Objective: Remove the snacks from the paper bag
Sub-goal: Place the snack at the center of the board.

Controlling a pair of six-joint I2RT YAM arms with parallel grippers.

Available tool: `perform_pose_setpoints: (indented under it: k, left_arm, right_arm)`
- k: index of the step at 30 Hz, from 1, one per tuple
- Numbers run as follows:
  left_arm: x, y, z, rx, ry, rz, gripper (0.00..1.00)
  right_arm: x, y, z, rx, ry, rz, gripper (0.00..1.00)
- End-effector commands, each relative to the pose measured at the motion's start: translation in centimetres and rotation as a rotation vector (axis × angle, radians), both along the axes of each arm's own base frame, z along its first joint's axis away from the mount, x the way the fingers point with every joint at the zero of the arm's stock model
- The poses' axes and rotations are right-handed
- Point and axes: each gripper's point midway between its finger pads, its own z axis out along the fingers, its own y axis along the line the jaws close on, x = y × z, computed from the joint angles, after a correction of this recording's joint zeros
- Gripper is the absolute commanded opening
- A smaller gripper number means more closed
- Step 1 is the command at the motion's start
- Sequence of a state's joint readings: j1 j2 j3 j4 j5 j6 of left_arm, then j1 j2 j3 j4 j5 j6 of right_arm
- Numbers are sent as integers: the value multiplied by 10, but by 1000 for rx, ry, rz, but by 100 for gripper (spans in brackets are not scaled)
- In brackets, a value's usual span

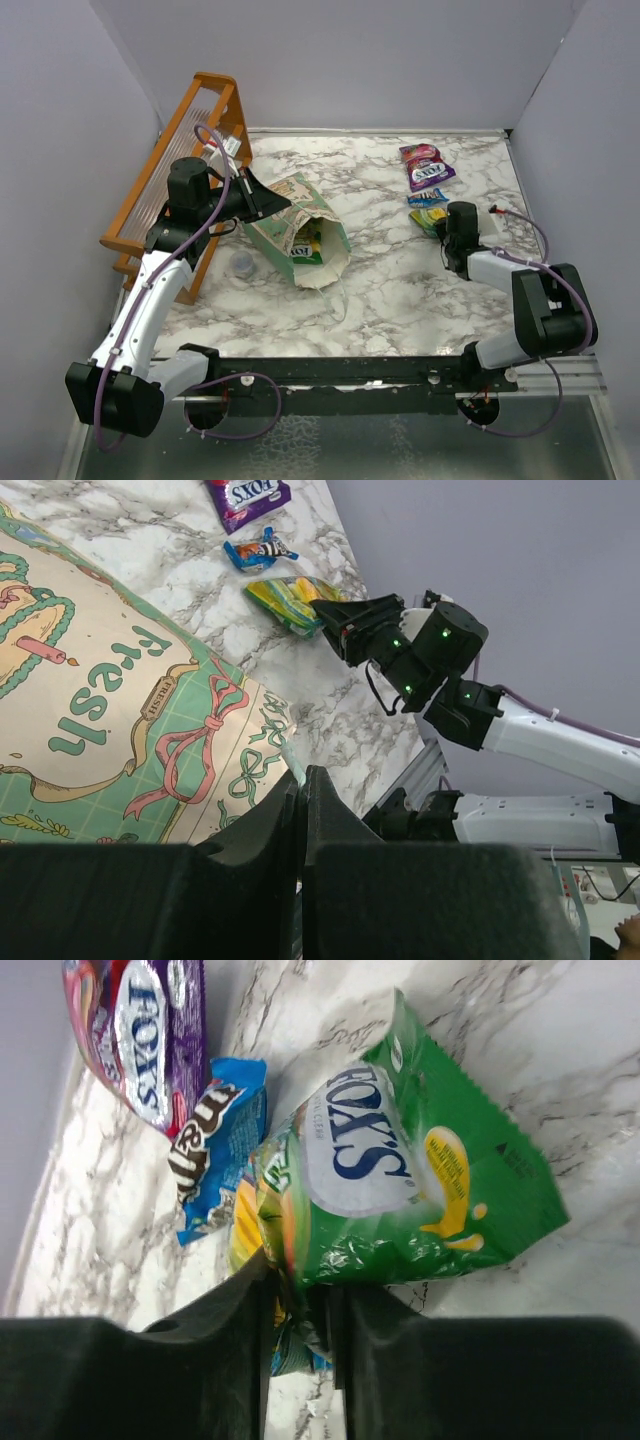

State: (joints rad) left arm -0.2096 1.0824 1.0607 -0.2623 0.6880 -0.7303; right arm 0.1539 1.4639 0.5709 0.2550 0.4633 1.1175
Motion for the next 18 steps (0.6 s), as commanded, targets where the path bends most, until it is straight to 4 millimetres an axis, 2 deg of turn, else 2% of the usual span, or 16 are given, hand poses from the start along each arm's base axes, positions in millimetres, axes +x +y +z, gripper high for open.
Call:
perform_pose_setpoints:
  k: [1,6,9,14,18]
  left_arm:
    - [2,3,20,-9,-70,12,0]
    - [-2,3,21,-11,-76,11,0]
    - [-4,4,19,-7,-74,10,0]
    - [-3,2,17,-18,-72,4,0]
    - [-1,1,20,-19,-81,-1,0]
  right_arm:
    - [7,17,0,104,-55,42,37]
    - [-28,14,-7,81,-27,74,70]
    - [-58,16,-10,50,-12,146,83]
    - [-100,38,-5,14,-36,372,86]
    - [-114,66,11,-35,-112,604,86]
